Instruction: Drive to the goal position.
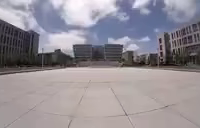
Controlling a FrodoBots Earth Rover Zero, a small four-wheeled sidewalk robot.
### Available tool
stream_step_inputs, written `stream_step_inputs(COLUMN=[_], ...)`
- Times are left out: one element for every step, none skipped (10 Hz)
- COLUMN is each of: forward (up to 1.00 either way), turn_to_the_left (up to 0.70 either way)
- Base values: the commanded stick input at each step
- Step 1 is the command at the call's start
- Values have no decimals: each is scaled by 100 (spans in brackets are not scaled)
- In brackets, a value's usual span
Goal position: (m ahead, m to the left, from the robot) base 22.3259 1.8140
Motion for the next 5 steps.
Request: stream_step_inputs(forward=[100,100,100,100,100], turn_to_the_left=[0,0,0,0,0])
